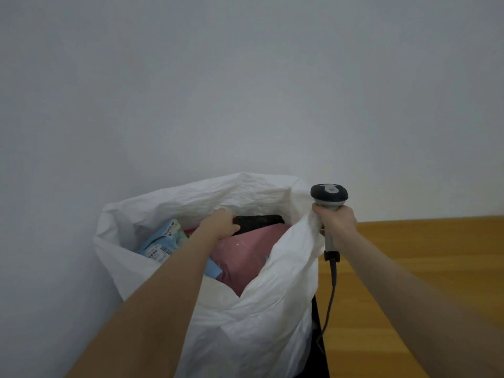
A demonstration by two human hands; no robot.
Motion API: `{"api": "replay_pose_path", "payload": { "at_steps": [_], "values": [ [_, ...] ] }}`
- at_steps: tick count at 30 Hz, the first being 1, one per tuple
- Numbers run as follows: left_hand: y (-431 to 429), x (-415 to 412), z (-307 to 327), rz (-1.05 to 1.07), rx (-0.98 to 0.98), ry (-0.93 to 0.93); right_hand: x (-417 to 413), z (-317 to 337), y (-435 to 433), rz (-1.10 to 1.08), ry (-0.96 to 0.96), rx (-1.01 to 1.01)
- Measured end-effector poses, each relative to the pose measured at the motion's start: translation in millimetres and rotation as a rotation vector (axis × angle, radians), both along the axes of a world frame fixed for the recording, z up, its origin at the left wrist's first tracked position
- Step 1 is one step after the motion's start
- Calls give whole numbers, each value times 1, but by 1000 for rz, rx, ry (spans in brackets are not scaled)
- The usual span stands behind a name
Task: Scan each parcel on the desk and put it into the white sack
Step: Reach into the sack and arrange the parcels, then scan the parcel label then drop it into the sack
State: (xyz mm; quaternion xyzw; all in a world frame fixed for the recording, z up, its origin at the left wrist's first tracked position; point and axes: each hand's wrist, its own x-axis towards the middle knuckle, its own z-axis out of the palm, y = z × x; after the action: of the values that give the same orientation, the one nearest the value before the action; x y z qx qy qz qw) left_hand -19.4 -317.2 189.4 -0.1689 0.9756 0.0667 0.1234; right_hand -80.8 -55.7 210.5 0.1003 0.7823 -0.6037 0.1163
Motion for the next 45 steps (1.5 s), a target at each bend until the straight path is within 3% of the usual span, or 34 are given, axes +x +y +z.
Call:
{"api": "replay_pose_path", "payload": {
  "at_steps": [7,13,26,37,45],
  "values": [
    [67,-18,51,-27,9,276,31,10,41,-141,-109,-345],
    [158,-19,63,-191,19,406,74,1,96,-287,-121,-365],
    [408,-39,40,-556,20,218,98,-4,309,-591,-171,-467],
    [673,-80,5,-649,39,109,67,-24,564,-720,-216,-355],
    [800,-121,-21,-737,65,75,24,-39,685,-792,-167,-258]
  ]
}}
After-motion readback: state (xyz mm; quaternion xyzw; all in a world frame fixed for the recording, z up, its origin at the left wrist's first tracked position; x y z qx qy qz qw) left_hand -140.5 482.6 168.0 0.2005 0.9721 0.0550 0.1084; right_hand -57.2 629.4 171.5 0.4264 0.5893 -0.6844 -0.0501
